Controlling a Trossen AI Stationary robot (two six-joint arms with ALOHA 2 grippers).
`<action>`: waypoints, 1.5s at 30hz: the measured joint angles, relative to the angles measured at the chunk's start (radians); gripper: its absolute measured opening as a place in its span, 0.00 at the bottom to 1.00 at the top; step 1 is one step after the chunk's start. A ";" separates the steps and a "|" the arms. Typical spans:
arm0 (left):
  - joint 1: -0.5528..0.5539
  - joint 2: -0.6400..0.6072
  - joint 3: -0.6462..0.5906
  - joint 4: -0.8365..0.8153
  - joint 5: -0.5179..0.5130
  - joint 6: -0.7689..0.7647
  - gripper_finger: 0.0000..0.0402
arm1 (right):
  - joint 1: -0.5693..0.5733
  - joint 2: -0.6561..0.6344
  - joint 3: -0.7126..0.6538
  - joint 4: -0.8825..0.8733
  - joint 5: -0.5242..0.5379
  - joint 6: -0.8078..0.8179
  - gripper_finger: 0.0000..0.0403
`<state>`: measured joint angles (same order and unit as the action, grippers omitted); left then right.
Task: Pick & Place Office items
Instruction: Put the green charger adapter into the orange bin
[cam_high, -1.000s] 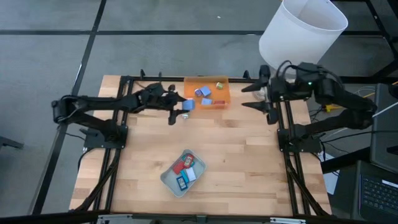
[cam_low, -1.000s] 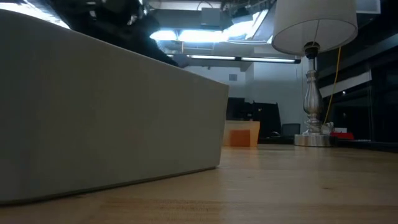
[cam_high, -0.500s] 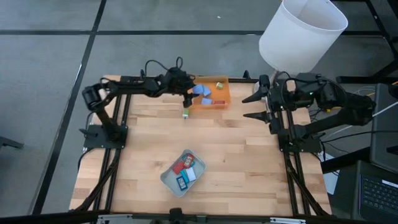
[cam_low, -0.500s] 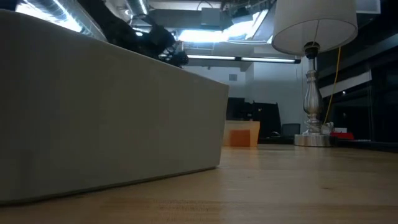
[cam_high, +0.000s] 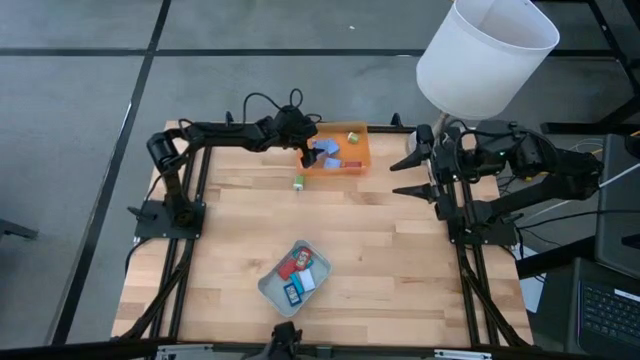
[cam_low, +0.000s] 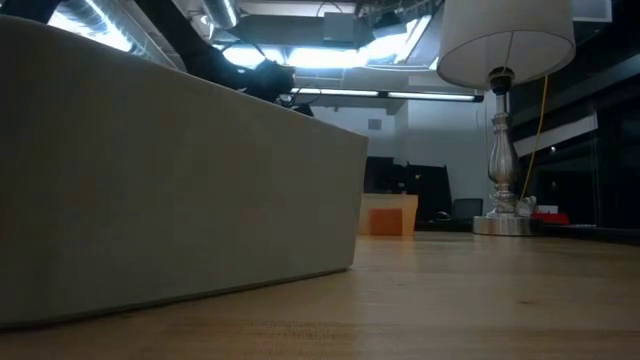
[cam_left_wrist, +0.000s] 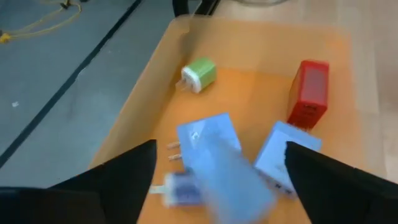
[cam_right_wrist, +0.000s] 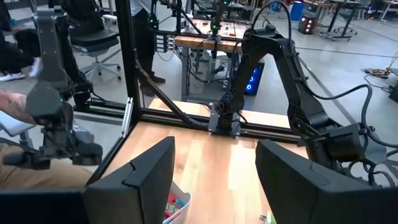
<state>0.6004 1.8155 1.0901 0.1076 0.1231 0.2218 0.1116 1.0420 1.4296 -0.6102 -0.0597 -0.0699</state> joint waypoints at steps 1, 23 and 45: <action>-0.004 -0.005 0.000 0.005 0.000 0.000 0.88 | 0.000 0.000 0.000 -0.004 0.000 -0.006 0.55; -0.375 -0.110 0.000 -0.092 -0.727 -0.405 0.88 | 0.000 0.000 0.000 -0.139 -0.042 -0.097 0.55; -0.775 -0.087 -0.001 -0.749 -1.134 -1.491 0.77 | 0.137 -0.141 -0.027 0.004 -0.128 -0.150 0.55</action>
<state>-0.1748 1.7287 1.0889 -0.6413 -1.0107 -1.2694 0.2483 0.9014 1.4030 -0.6061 -0.1877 -0.2197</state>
